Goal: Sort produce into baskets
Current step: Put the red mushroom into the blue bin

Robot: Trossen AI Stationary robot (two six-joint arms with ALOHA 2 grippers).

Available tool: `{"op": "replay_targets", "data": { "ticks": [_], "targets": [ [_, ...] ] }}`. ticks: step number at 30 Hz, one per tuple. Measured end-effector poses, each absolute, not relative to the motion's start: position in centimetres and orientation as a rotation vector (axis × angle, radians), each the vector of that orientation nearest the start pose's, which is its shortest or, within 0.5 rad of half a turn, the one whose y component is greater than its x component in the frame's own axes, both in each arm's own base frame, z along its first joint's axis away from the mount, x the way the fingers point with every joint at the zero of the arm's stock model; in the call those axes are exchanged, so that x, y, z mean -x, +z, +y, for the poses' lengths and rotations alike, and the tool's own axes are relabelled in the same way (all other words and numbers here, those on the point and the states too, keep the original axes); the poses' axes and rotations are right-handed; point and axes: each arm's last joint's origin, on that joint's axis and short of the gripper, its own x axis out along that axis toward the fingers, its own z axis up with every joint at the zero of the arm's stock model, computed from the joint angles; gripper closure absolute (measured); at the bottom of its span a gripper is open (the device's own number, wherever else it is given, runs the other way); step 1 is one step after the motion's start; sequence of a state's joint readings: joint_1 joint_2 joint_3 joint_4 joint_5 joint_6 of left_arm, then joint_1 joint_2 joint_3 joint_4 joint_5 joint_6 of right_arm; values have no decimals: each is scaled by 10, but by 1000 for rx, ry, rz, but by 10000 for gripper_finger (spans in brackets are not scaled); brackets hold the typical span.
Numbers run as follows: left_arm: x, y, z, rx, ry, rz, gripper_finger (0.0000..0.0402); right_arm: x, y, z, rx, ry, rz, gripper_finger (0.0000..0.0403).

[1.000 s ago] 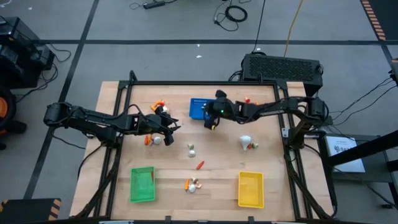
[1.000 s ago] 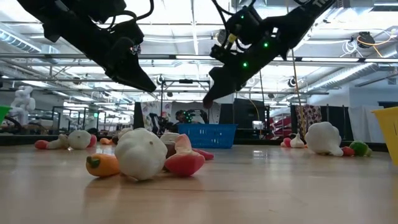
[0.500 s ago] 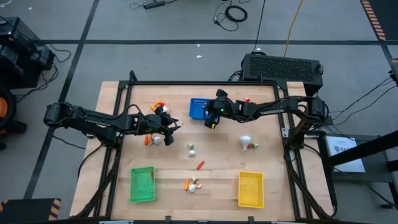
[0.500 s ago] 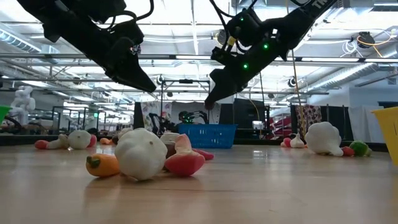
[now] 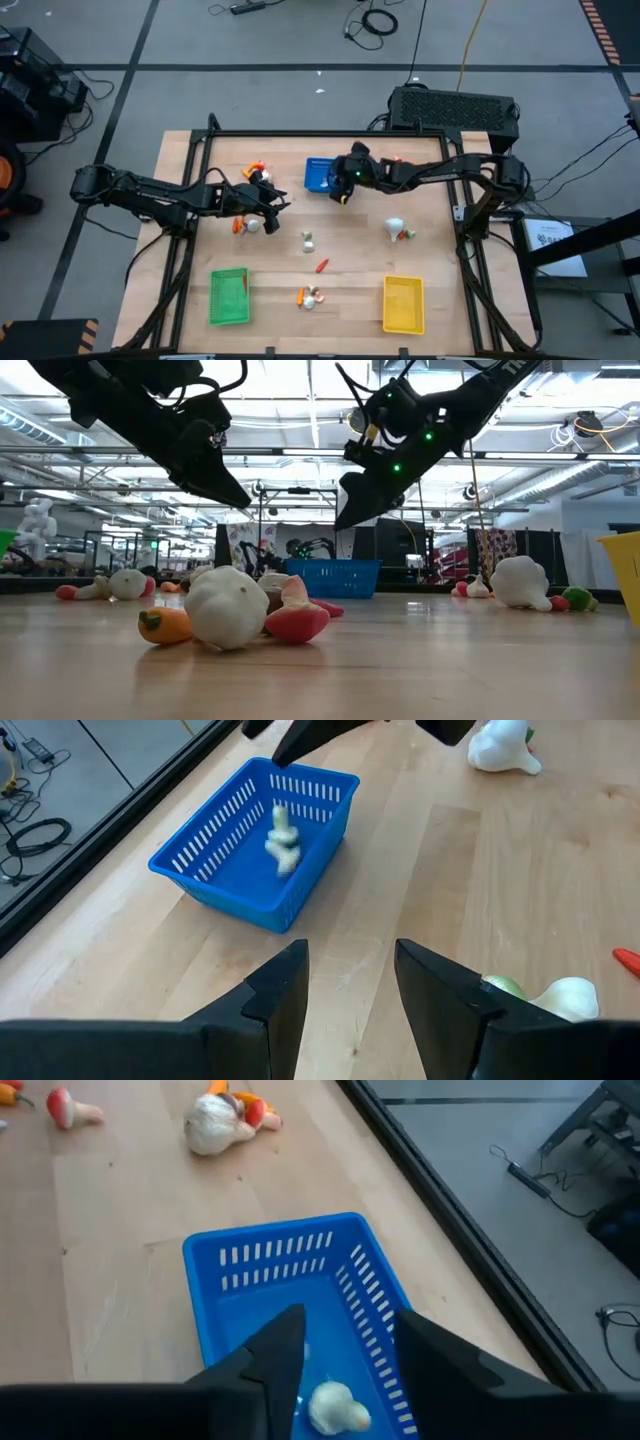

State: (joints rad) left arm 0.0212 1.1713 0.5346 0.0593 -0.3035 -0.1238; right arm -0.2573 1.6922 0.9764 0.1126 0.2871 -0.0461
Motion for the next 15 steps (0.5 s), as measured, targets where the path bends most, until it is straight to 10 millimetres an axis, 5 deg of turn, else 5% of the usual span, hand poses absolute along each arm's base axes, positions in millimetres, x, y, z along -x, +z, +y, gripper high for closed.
{"op": "replay_targets", "data": {
  "ticks": [6,15],
  "targets": [
    [-230,197,14,38,351,555,242,-319,222,-97,28,-527,657,230],
    [-230,197,14,38,351,555,242,-228,260,-117,-305,-800,875,228]
  ]
}}
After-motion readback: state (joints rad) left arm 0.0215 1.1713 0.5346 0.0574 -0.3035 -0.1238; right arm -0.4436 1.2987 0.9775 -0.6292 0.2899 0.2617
